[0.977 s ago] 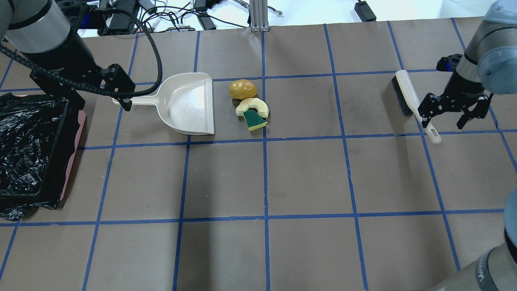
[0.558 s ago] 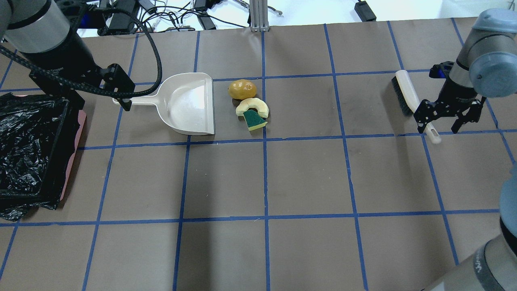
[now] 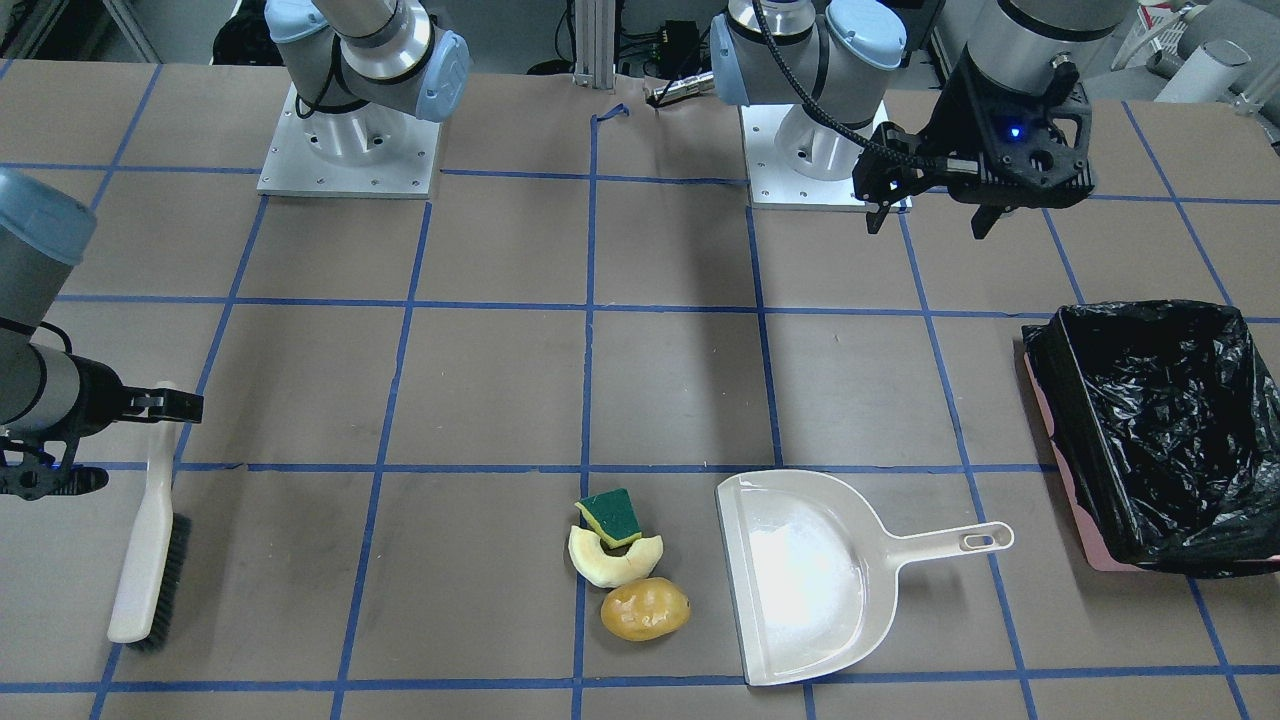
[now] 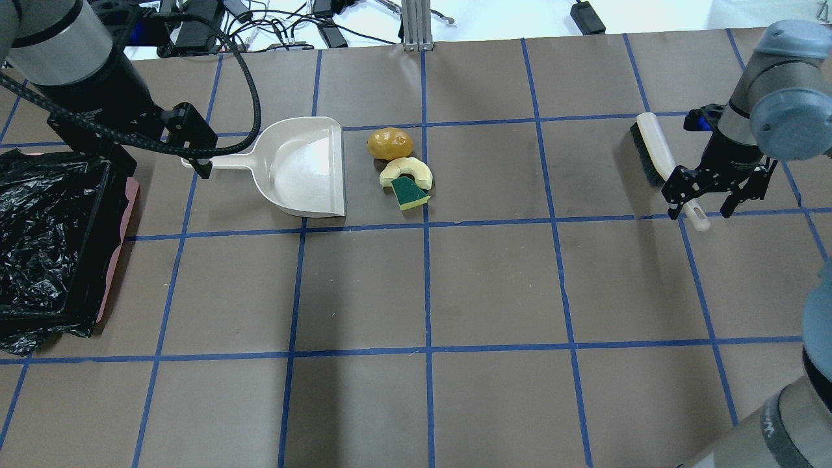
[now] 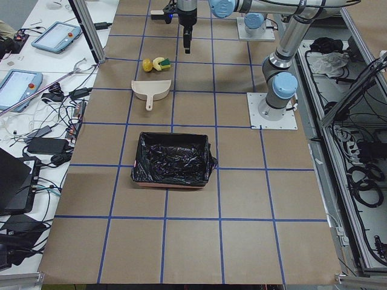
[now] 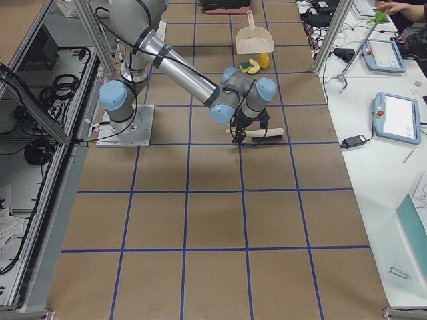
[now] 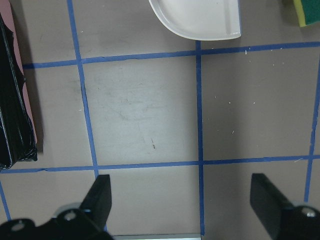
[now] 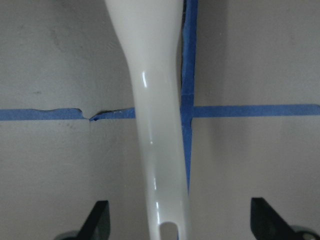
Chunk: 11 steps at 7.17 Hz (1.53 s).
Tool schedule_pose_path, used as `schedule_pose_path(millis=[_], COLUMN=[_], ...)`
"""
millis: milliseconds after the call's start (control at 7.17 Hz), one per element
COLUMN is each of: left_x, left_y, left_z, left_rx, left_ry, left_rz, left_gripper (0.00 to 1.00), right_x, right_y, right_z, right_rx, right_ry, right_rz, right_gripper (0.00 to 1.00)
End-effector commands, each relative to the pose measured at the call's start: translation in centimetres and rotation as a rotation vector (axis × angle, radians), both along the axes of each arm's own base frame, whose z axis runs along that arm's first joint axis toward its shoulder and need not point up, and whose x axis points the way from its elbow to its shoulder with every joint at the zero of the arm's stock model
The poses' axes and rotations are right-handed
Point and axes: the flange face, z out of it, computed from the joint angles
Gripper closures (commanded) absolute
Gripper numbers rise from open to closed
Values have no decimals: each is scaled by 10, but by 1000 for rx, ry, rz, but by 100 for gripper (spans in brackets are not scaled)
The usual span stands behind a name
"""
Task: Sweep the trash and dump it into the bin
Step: 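Lower the right gripper onto the brush handle and close it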
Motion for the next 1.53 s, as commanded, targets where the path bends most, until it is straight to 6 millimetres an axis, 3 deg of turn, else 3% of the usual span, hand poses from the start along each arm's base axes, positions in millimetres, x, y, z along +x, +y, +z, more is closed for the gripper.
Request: schedule_pose_path(millis=[0, 140, 279, 558, 698, 977, 1395], left_x=[0, 0, 0, 0, 0, 0, 0], left_y=[-1, -1, 0, 1, 0, 1, 1], left_z=[-1, -1, 0, 1, 0, 0, 1], left_rx=[2, 2, 0, -1, 0, 0, -1], left_ry=[0, 0, 0, -2, 0, 0, 0], left_rz=[0, 0, -1, -1, -1, -1, -1], left_gripper=[0, 0, 0, 0, 0, 0, 0], right_x=[1, 1, 0, 0, -2, -1, 8], right_y=[0, 0, 0, -1, -2, -2, -8], right_z=[0, 0, 0, 2, 4, 7, 31], right_rx=[-2, -2, -2, -8, -6, -9, -48], right_ry=[-4, -4, -1, 5, 13, 10, 13], right_rz=[-3, -3, -9, -13, -9, -11, 20], right_gripper=[29, 37, 61, 94, 100, 100, 100])
